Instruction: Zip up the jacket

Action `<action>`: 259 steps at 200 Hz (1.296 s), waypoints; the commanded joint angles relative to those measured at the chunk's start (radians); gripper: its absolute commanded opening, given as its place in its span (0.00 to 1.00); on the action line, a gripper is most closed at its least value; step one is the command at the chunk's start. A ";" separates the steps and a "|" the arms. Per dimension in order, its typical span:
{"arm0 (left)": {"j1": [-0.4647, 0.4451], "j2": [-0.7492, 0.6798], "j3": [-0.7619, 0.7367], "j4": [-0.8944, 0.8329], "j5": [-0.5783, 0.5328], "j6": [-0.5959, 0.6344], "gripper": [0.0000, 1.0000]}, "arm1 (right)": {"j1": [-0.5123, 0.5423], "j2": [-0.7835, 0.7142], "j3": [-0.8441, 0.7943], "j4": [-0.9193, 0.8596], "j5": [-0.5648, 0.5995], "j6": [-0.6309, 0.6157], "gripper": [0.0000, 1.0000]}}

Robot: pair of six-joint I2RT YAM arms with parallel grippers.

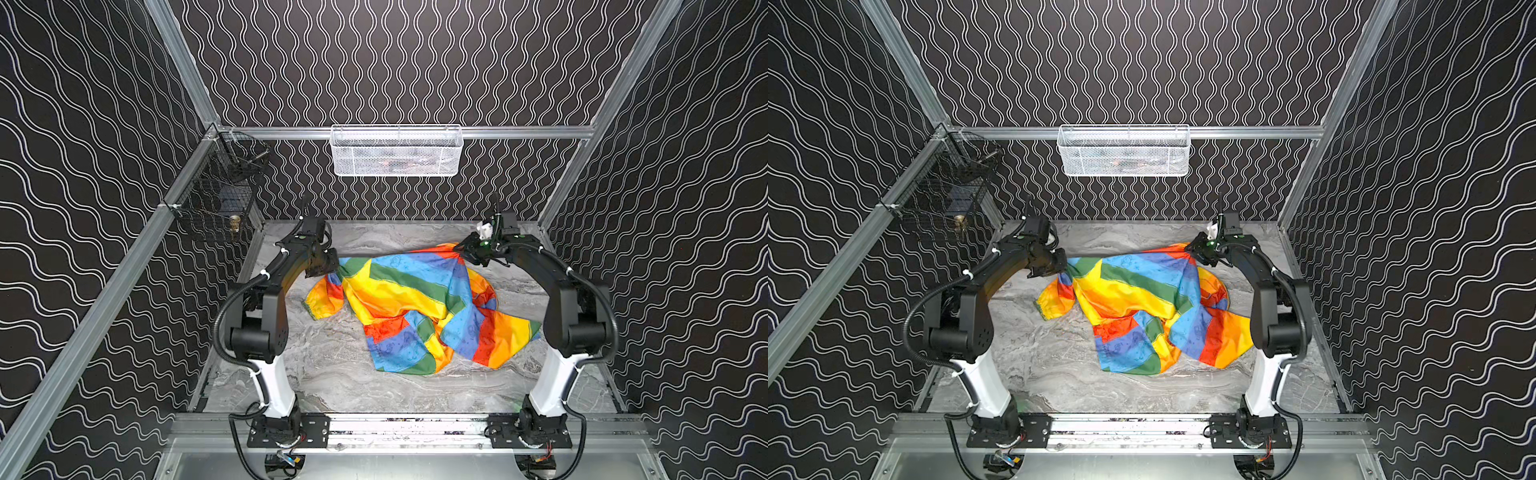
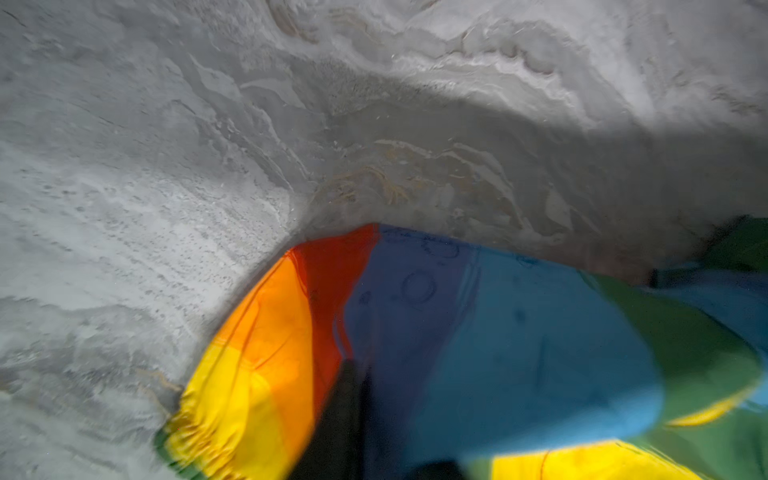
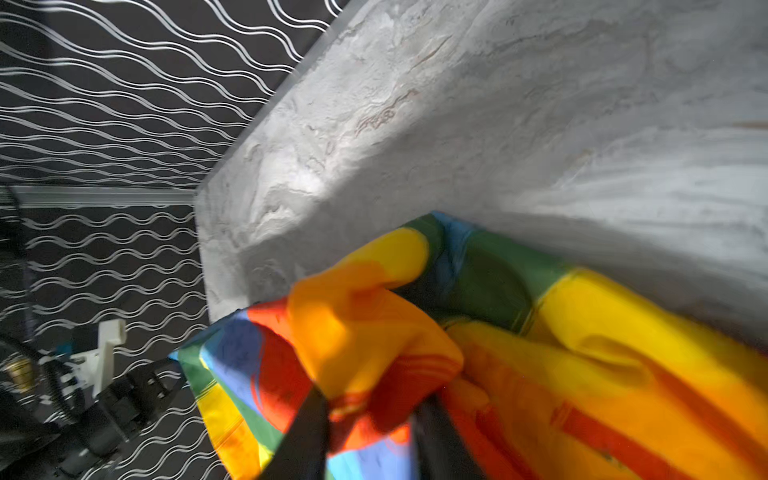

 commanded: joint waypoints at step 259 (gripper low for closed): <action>-0.918 -0.476 -0.784 0.432 0.012 -0.643 0.65 | -0.116 -0.273 -0.561 0.009 0.363 -0.133 0.65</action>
